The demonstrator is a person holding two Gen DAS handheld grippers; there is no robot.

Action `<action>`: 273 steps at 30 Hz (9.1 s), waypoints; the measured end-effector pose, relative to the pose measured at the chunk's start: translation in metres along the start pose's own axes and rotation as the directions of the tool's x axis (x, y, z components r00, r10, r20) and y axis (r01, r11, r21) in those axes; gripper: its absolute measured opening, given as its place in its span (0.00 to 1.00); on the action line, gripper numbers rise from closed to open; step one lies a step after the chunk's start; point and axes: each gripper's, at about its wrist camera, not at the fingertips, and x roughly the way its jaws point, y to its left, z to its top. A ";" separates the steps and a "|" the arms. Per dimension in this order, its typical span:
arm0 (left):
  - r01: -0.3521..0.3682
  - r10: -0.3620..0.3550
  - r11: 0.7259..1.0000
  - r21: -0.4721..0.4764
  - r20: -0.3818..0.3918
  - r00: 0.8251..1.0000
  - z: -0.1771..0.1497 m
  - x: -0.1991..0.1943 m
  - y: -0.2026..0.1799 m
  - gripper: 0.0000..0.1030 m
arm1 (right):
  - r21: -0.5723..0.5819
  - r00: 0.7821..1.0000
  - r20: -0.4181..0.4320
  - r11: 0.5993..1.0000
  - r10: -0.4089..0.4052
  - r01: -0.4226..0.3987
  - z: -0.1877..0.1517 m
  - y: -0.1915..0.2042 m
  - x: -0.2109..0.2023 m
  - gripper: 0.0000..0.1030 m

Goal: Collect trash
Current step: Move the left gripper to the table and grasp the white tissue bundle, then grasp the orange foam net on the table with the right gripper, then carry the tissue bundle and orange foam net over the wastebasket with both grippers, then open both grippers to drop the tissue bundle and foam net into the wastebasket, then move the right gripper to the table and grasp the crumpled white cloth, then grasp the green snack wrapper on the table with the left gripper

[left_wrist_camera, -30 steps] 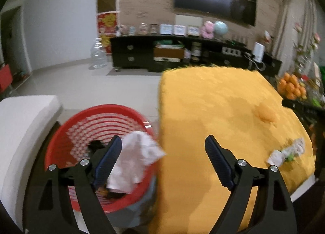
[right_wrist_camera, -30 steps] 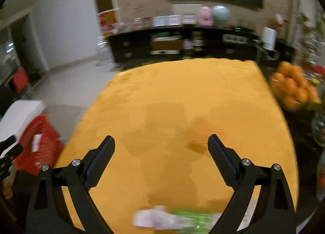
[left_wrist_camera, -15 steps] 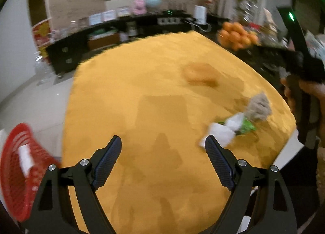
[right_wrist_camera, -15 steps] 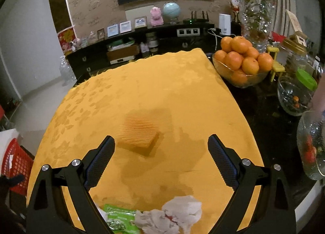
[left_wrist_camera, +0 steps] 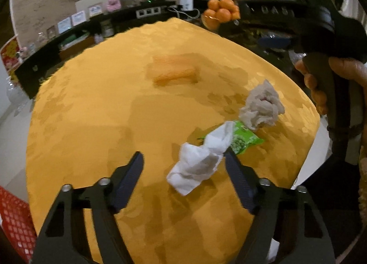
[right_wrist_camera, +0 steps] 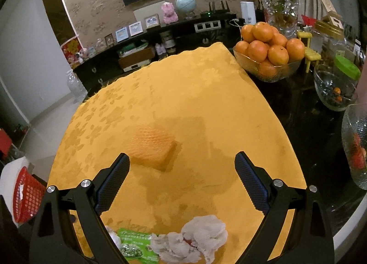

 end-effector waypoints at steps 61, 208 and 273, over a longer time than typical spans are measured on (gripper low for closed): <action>-0.132 0.202 0.911 -0.390 0.145 0.969 -0.032 -0.080 0.167 0.31 | -0.289 0.977 -0.190 0.957 -0.094 0.036 0.025 0.062 0.143 0.44; -0.293 0.379 0.825 -0.484 0.088 0.921 -0.078 -0.139 0.154 0.78 | -0.195 0.989 -0.099 0.977 -0.106 0.085 -0.047 0.036 0.003 0.75; 0.014 -0.034 0.976 -0.215 -0.087 0.996 0.025 0.044 -0.028 0.37 | -0.008 0.986 -0.139 0.996 -0.092 0.091 -0.050 -0.048 -0.005 0.36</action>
